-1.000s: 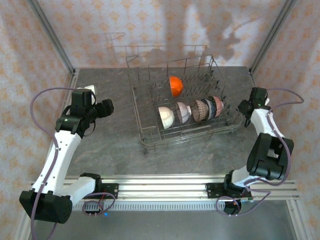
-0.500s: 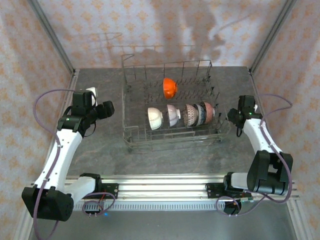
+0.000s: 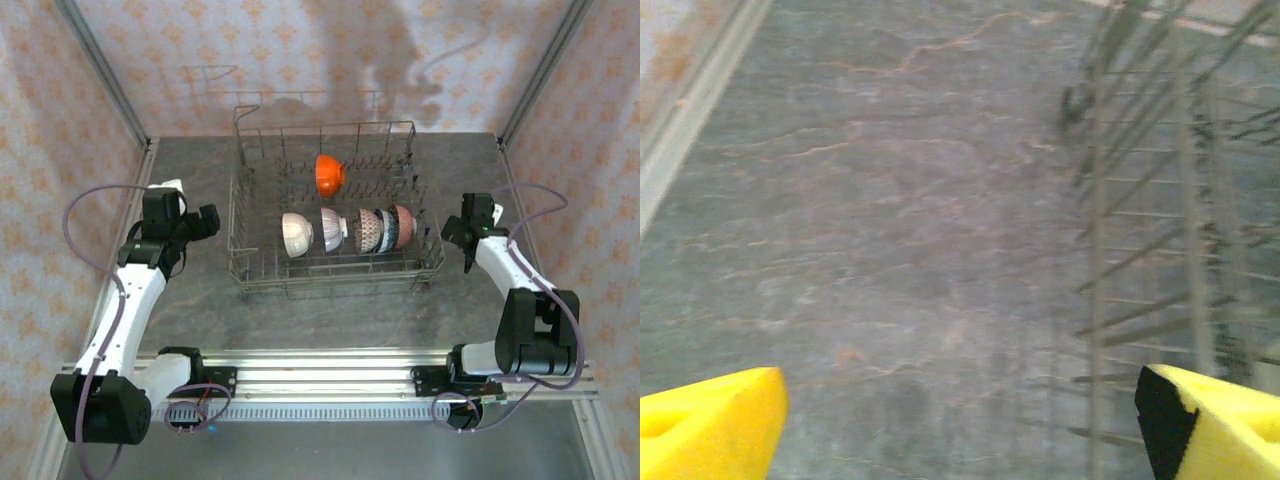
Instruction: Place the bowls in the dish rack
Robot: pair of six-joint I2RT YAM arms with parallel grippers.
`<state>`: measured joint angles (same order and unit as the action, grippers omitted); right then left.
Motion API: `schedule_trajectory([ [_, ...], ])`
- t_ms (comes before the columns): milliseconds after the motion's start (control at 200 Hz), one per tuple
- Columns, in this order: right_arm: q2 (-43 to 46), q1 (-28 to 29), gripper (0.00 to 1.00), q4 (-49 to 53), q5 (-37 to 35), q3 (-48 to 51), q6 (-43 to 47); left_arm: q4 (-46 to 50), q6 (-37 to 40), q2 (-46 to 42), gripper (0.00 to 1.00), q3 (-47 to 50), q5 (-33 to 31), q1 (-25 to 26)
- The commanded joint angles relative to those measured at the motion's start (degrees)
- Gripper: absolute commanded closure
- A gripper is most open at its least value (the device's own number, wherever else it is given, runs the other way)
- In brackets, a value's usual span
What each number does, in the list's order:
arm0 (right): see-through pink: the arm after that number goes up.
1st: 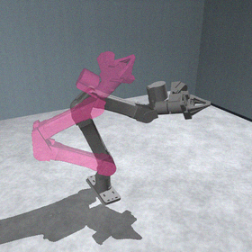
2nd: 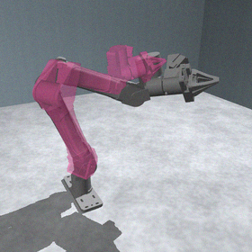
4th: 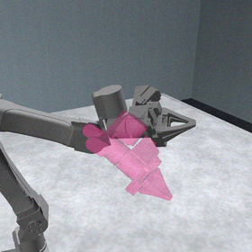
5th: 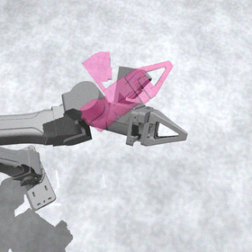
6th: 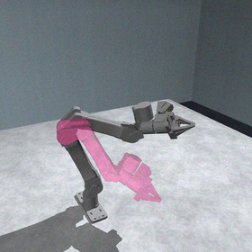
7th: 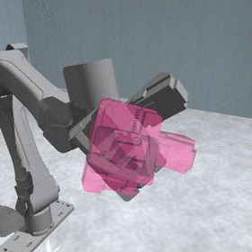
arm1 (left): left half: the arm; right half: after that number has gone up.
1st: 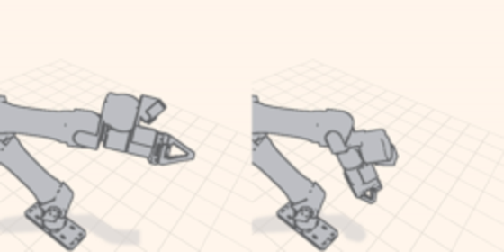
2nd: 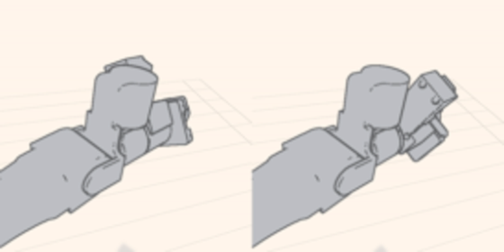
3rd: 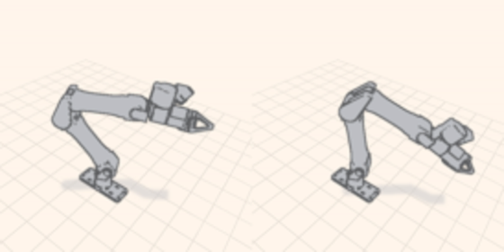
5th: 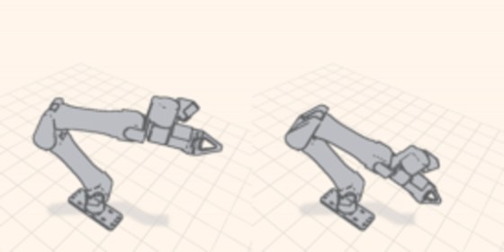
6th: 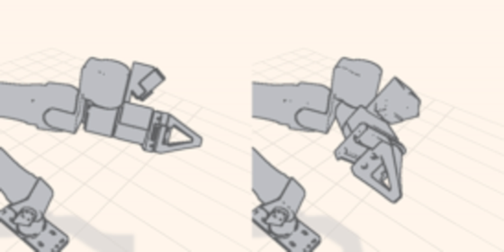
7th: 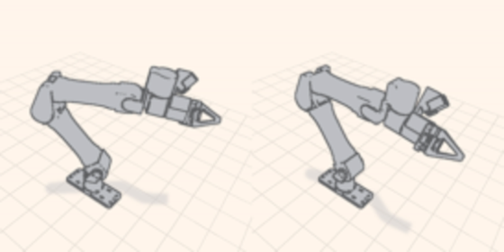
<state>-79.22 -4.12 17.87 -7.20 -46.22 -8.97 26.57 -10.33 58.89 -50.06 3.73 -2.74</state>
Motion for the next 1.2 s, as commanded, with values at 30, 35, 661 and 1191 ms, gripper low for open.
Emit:
schedule_trajectory([
  [30, -2.28, -0.9, 0.0, -14.42, -2.05, 3.61, 0.26, -10.1, 2.98, -1.52, 0.05, 6.55, -10.24, -1.3],
  [35, -2.31, -0.89, 0.0, -15.0, -1.95, 3.86, 0.22, -10.42, 3.05, -1.51, 0.05, 6.82, -10.45, -1.3],
  [661, -5.92, 1.63, 0.01, -50.0, 9.31, 16.14, 8.44, -65.6, 8.07, 9.63, 0.01, 33.54, -11.67, -1.48],
  [1191, -6.79, 2.68, 0.01, -57.6, 14.97, 19.95, 12.28, -81.89, 9.98, 26.25, 0.01, 32.21, -8.75, 2.23],
])
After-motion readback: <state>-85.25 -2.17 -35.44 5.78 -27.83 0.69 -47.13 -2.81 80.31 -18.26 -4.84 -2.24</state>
